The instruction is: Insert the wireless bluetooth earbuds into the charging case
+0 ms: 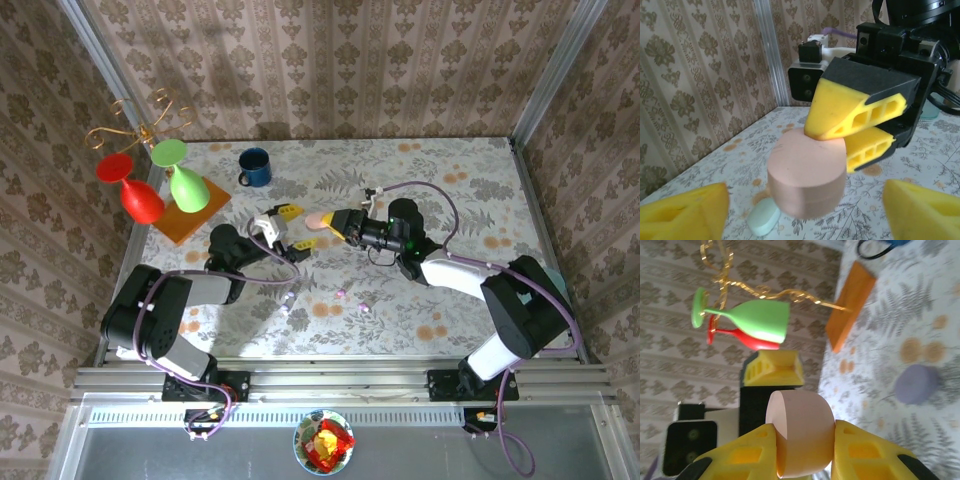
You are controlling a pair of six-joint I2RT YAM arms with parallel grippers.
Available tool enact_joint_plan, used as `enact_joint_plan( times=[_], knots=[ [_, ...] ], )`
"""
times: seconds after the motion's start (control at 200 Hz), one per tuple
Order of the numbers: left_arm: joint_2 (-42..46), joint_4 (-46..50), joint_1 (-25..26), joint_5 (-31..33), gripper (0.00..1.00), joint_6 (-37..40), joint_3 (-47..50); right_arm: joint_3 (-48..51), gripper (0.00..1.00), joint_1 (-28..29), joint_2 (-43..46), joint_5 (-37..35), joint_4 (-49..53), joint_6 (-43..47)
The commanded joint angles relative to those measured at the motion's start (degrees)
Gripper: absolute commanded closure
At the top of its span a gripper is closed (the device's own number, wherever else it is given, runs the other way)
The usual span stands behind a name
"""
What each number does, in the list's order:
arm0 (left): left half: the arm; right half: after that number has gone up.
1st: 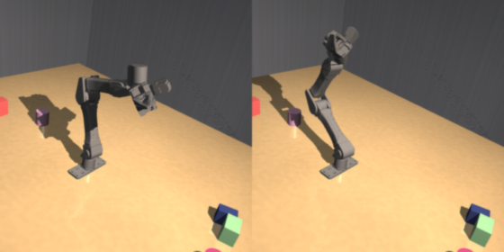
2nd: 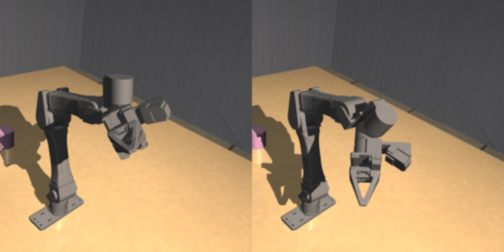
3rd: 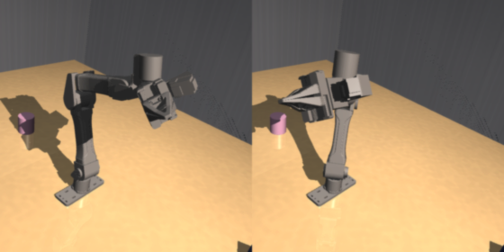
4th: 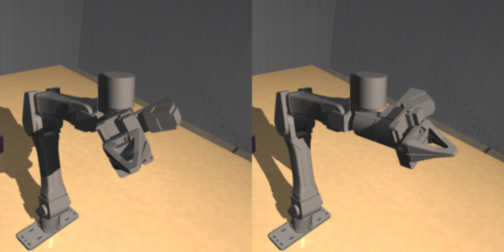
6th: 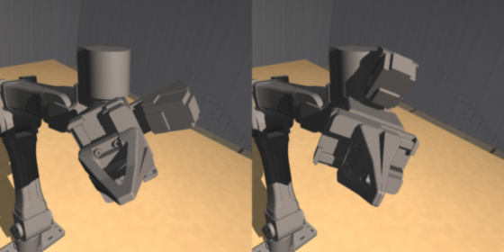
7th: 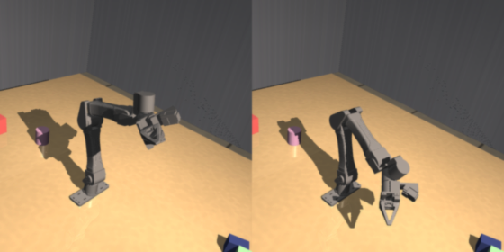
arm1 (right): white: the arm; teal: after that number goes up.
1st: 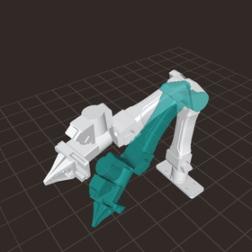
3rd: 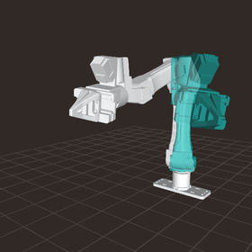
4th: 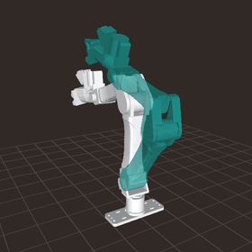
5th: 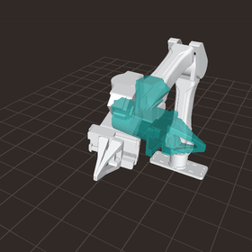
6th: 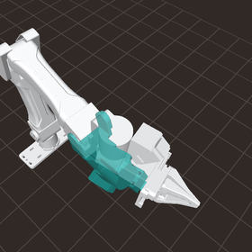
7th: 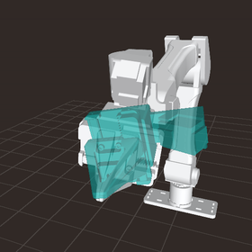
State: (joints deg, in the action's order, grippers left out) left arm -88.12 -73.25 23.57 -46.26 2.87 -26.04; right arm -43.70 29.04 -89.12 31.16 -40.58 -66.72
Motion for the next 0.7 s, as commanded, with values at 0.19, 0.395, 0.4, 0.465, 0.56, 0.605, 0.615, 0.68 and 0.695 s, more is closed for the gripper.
enact_joint_plan(
  times=[0.19, 0.395, 0.4, 0.465, 0.56, 0.605, 0.615, 0.68, 0.695],
  knots=[
    [3.5, 1.2, -2.0, 3.0, 0.0, 0.4, 4.5, -4.1, 0.79, -0.4, -0.8, -14.0, 21.1, 15.8],
    [8.3, 20.0, -2.1, 6.5, 0.0, 7.2, 2.5, -8.0, 0.79, -0.5, -8.4, -18.2, 23.1, 17.6],
    [8.4, 20.4, -2.1, 6.6, 0.0, 7.3, 2.4, -8.1, 0.79, -0.5, -8.7, -18.2, 23.1, 17.6],
    [9.5, 23.8, -2.0, 8.1, 0.0, 8.2, 1.9, -9.2, 0.79, -0.5, -11.0, -19.1, 23.3, 17.6],
    [10.9, 27.3, -2.0, 10.9, 0.0, 8.9, 1.3, -10.5, 0.79, -0.5, -13.7, -19.9, 23.3, 17.2],
    [11.5, 27.9, -1.9, 11.9, 0.0, 9.0, 1.4, -10.9, 0.79, -0.5, -14.9, -20.1, 23.2, 17.0],
    [11.6, 27.9, -1.9, 12.3, 0.0, 9.0, 1.4, -10.9, 0.79, -0.5, -15.1, -20.2, 23.3, 16.9],
    [12.2, 28.1, -1.8, 14.6, 0.0, 8.6, 1.9, -11.3, 0.79, -0.6, -16.6, -20.3, 23.1, 16.5],
    [12.3, 28.2, -1.8, 15.0, 0.0, 8.7, 2.0, -11.4, 0.79, -0.5, -16.9, -20.2, 23.1, 16.4]
  ],
)
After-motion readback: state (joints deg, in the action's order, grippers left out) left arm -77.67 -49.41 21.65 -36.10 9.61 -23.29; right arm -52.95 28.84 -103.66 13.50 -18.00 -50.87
